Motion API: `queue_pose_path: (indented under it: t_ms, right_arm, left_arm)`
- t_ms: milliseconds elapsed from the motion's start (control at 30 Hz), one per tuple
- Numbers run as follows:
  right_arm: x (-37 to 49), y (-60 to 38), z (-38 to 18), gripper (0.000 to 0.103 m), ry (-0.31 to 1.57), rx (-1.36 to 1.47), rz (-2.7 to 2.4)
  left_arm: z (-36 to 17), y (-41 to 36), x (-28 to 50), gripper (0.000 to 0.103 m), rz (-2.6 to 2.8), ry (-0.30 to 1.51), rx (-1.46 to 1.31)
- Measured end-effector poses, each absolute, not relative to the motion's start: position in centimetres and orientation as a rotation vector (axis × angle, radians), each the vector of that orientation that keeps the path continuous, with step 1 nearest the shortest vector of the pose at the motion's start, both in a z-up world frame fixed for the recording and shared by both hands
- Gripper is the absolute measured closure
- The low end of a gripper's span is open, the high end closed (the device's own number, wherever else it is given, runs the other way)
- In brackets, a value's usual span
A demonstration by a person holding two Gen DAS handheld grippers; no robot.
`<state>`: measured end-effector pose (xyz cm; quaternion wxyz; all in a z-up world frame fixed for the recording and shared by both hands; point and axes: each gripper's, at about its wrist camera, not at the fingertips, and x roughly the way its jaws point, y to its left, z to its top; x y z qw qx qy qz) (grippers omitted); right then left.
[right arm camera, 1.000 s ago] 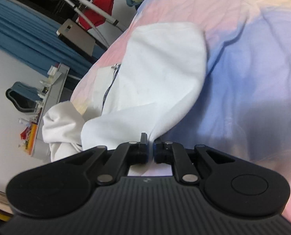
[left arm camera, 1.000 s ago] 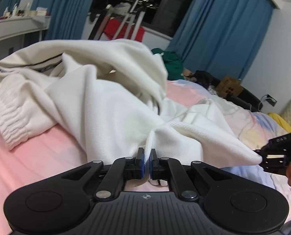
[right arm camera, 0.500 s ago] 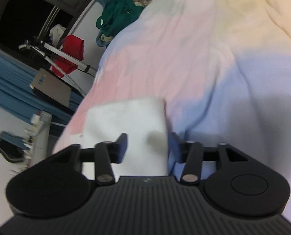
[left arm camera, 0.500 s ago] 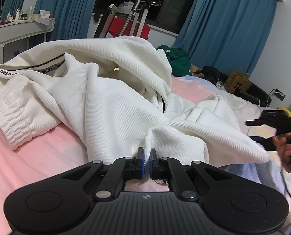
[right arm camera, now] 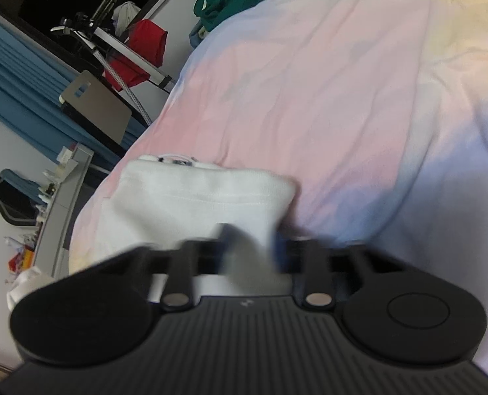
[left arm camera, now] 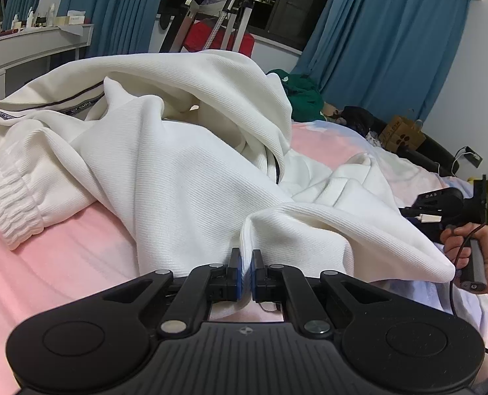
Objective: Fold clothes
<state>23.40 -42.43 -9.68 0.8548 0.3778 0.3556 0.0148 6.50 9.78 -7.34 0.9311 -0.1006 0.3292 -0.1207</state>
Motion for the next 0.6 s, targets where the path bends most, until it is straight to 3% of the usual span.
queue_pose_path:
  t_ms: [333,433,600]
  right_arm:
    - [17.3,-48.3,-3.3,0.097,0.320,0.851,-0.120]
    - [14.2,-51.6,-3.6,0.097,0.194,0.901,-0.244]
    - [10.0,-56.1,-6.9,0.097,0.173,1.077,-0.405]
  left_arm:
    - [-5.3,7.1,5.4,0.096,-0.274,0.576,-0.145]
    - [-5.2,6.2,5.4,0.096,-0.296,0.561,-0.118]
    - [-4.9,6.0,5.2,0.091,-0.355,0.549,-0.109]
